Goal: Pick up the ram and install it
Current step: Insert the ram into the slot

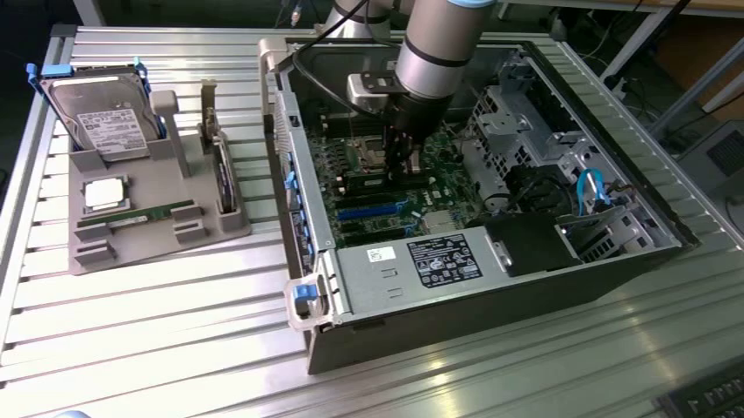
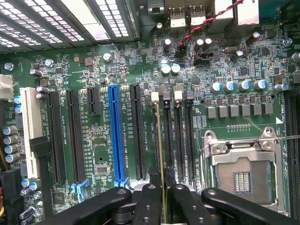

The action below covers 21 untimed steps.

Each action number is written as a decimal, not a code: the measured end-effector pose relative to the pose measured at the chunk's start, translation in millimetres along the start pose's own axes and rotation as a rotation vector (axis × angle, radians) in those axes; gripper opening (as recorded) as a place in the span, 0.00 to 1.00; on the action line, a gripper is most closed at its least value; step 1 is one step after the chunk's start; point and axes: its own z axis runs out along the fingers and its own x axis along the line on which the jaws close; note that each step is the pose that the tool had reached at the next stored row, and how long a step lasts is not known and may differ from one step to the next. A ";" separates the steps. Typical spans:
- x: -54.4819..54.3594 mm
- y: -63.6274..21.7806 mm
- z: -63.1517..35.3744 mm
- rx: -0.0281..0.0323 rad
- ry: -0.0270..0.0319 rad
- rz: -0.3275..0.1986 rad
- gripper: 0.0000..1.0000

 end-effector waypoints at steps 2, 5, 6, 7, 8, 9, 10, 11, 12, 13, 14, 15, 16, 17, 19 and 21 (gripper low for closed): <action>-0.4 0.0 0.5 0.0000 0.0000 0.000 0.14; -0.8 0.0 0.9 0.0001 0.0002 -0.001 0.14; -0.9 0.0 1.0 0.0001 0.0003 -0.002 0.14; -0.9 0.0 1.3 0.0003 0.0001 -0.002 0.14; -1.0 0.0 2.1 0.0006 -0.0002 -0.002 0.14; -1.0 0.0 2.6 0.0007 0.0001 -0.001 0.14; -1.0 0.0 2.9 0.0008 0.0001 -0.001 0.14; -1.0 0.0 2.9 0.0008 0.0001 -0.002 0.14; -1.0 0.0 2.9 0.0008 0.0001 -0.002 0.14; -1.0 0.0 2.9 0.0008 0.0001 -0.001 0.14; -1.0 0.0 2.9 0.0008 0.0001 -0.001 0.14; -1.0 0.0 2.9 0.0008 0.0001 -0.001 0.14; -1.0 0.0 2.9 0.0008 0.0001 -0.001 0.14; -1.0 0.0 3.0 0.0008 0.0000 -0.002 0.14; -1.0 0.0 3.0 0.0009 0.0000 -0.001 0.15; -1.0 -0.1 3.0 0.0009 0.0000 -0.001 0.33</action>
